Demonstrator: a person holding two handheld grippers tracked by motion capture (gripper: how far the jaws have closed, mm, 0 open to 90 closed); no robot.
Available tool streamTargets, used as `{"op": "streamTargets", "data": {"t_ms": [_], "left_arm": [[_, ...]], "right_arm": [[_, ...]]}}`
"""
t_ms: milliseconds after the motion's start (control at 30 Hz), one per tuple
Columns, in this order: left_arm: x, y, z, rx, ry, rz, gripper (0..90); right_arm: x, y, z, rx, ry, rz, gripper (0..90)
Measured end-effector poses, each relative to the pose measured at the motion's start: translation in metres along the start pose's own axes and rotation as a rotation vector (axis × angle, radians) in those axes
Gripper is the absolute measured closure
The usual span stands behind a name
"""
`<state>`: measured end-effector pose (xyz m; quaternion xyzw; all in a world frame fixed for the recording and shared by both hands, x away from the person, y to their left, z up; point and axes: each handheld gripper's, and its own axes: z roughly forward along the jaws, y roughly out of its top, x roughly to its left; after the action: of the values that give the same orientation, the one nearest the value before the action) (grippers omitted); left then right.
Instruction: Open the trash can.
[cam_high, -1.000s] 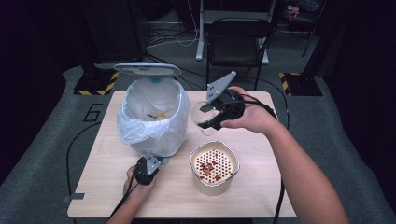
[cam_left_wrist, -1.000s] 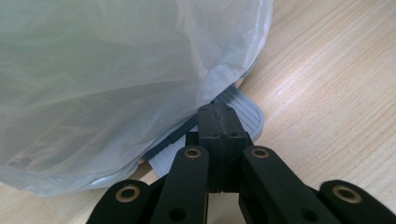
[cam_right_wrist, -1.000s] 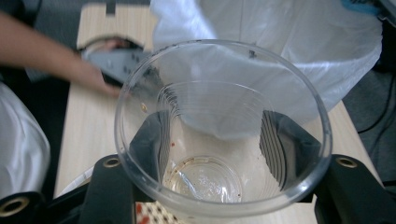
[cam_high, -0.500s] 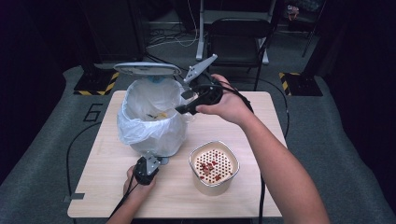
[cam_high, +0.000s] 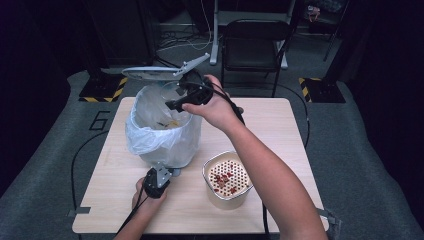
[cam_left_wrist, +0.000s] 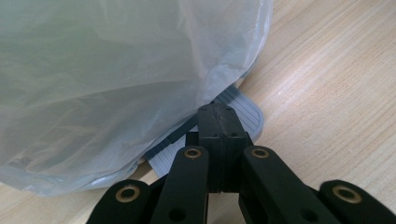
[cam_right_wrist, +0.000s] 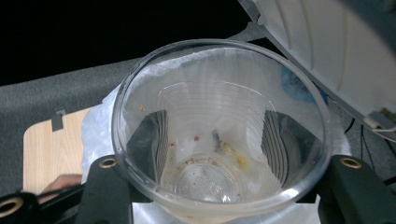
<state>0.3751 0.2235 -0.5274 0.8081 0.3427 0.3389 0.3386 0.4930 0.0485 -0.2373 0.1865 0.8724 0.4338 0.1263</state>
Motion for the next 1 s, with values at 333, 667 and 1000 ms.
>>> {"op": "streamTargets", "data": {"t_ms": [333, 667, 1000], "left_arm": [[-0.002, -0.001, 0.002, -0.021, 0.028, -0.002, 90.0], [-0.001, 0.000, 0.000, 0.002, 0.003, 0.003, 90.0], [-0.001, 0.000, 0.000, 0.001, 0.003, 0.001, 90.0]], "right_arm": [[0.009, -0.003, 0.032, -0.011, -0.058, 0.088, 34.5], [0.016, -0.016, 0.050, -0.049, -0.151, 0.188, 12.7], [0.013, -0.041, 0.014, -0.057, -0.121, 0.181, 14.8]]}}
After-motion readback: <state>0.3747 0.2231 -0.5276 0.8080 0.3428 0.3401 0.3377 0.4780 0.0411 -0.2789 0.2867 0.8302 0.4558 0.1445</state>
